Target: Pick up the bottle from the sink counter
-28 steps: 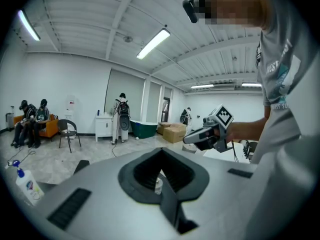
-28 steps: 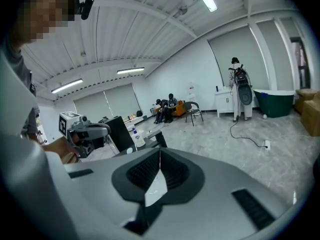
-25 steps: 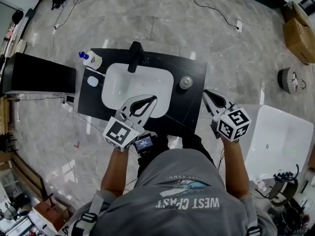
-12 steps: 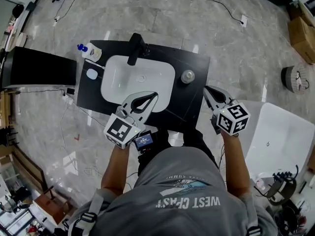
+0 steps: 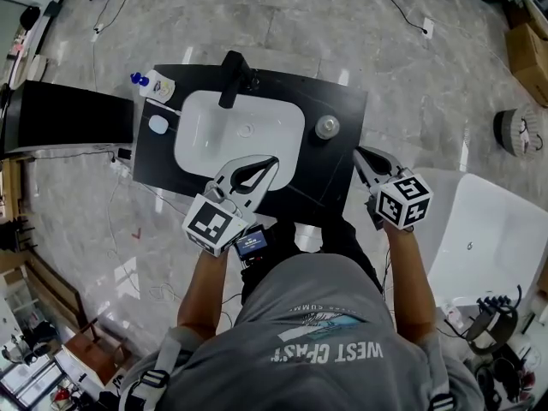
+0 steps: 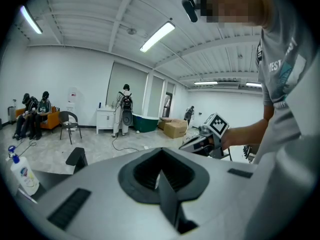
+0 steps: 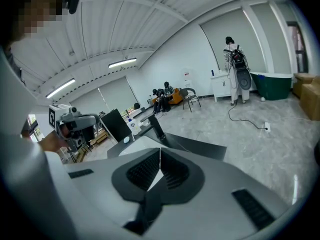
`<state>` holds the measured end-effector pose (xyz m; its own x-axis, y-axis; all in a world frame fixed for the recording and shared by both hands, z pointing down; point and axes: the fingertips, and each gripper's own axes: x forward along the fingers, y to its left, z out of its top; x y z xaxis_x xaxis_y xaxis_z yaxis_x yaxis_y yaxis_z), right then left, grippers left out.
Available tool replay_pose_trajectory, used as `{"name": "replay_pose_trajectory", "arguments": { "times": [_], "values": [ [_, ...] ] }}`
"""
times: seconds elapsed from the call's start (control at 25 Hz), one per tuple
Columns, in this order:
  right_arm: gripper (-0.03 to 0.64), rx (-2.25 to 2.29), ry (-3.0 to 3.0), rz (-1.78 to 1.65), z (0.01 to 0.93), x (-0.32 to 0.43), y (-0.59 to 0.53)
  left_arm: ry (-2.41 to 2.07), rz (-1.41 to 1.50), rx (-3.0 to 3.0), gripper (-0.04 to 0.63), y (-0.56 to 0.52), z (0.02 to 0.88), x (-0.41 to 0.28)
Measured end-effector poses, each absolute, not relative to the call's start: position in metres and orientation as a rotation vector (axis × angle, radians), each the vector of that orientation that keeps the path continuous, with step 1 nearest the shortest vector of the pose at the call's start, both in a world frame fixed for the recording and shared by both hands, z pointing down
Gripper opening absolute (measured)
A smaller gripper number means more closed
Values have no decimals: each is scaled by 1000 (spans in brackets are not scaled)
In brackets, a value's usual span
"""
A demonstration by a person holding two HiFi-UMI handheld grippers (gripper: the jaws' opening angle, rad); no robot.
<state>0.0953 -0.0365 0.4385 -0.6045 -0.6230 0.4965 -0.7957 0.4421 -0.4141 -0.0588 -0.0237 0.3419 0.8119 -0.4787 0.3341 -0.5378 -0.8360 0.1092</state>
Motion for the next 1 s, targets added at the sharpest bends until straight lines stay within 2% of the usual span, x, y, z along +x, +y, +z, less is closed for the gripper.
{"name": "replay_pose_trajectory", "arguments": {
  "times": [1.0],
  "values": [
    [3,1210,-2379,1004,480,92,-70,-784,480,2743,2,-46,369,-57]
  ]
}}
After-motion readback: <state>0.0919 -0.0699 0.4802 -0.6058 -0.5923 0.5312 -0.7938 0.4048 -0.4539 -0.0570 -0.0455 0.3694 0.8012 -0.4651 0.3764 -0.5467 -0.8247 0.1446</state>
